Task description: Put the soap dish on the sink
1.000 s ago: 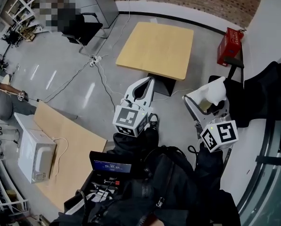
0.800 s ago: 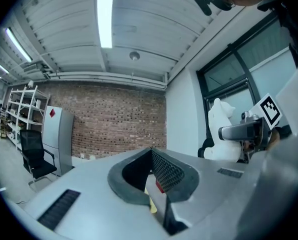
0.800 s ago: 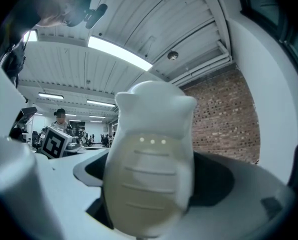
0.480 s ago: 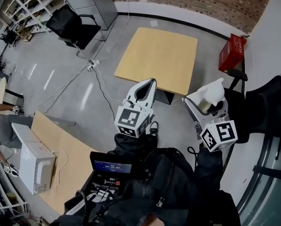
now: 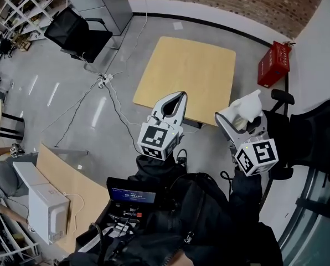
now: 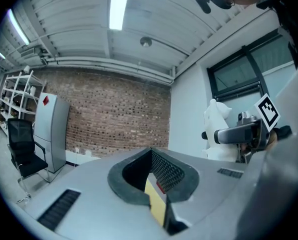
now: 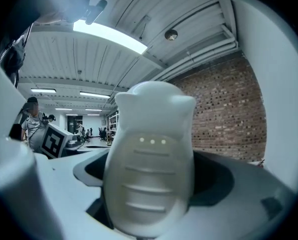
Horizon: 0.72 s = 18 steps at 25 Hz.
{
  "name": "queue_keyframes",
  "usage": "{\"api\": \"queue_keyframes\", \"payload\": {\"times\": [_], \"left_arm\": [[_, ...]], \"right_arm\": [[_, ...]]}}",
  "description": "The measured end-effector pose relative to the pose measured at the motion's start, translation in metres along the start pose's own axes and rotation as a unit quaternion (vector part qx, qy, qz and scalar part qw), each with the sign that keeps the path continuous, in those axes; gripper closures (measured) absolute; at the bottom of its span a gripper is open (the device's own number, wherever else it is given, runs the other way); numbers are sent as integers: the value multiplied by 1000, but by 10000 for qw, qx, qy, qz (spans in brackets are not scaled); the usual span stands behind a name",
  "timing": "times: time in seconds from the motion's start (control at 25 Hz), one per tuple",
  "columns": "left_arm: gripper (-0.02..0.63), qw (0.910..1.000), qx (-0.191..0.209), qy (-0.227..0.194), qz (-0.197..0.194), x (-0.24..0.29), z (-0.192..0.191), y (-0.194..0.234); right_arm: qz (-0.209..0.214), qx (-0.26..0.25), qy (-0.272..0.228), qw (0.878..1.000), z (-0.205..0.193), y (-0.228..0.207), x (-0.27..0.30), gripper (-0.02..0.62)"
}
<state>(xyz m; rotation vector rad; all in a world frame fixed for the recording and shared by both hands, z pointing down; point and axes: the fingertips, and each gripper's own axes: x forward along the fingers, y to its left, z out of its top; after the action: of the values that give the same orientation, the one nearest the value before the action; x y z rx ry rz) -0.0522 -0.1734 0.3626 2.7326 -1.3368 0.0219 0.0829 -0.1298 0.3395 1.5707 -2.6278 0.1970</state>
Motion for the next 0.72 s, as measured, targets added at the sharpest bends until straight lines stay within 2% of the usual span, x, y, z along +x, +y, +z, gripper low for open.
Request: {"api": "queue_keyframes", "payload": {"times": [0.32,0.48,0.72], "left_arm": [[603,9995,-70,279,-149,30,-22,39],[603,9982,-134,554,-205,42,-47,49],[603,9947,-274,992,-43,53,-86,60]], "right_arm": [[-149,-22,361,9992,-21,-7,50,98],[-145,-192,931,9954,-57,-11,68,98],[85,32,1446,9894,-98,-18,82,98]]}}
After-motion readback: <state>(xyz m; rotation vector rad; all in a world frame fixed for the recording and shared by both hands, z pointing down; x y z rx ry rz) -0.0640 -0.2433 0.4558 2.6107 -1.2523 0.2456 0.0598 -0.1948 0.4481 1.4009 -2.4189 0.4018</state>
